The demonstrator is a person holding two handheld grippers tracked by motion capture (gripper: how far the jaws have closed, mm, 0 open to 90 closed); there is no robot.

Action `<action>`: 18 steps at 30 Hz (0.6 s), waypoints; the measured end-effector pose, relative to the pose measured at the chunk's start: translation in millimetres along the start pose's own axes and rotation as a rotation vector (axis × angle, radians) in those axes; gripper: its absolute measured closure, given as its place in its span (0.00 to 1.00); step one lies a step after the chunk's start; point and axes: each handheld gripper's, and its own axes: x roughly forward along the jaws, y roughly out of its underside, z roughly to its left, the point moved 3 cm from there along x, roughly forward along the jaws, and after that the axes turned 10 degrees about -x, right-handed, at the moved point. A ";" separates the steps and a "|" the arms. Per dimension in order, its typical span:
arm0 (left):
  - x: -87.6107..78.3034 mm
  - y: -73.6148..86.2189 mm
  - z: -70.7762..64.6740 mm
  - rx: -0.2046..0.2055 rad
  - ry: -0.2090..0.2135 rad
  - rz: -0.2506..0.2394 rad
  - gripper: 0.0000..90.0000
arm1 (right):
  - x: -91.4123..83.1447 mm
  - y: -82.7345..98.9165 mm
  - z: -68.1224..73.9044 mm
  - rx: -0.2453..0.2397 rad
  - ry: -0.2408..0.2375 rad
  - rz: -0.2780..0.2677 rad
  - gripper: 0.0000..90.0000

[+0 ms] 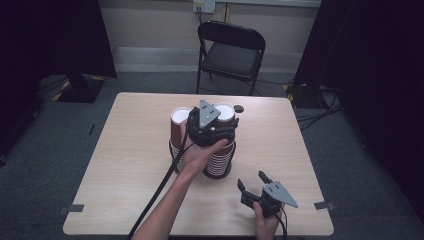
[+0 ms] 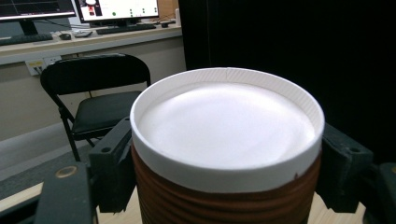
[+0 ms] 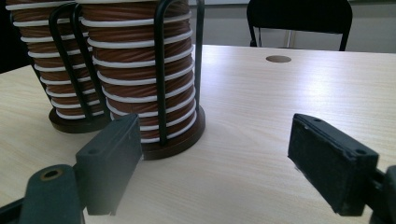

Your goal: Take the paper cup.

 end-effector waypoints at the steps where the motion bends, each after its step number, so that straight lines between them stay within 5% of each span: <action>1: -0.8 -0.8 -0.2 -0.003 0.005 -0.003 0.24 | -0.1 0.0 0.0 0.000 0.002 -0.001 0.19; 18: -14.4 -16.4 2.9 -0.033 0.044 -0.068 0.24 | 0.0 0.0 -0.1 0.003 0.002 -0.003 0.18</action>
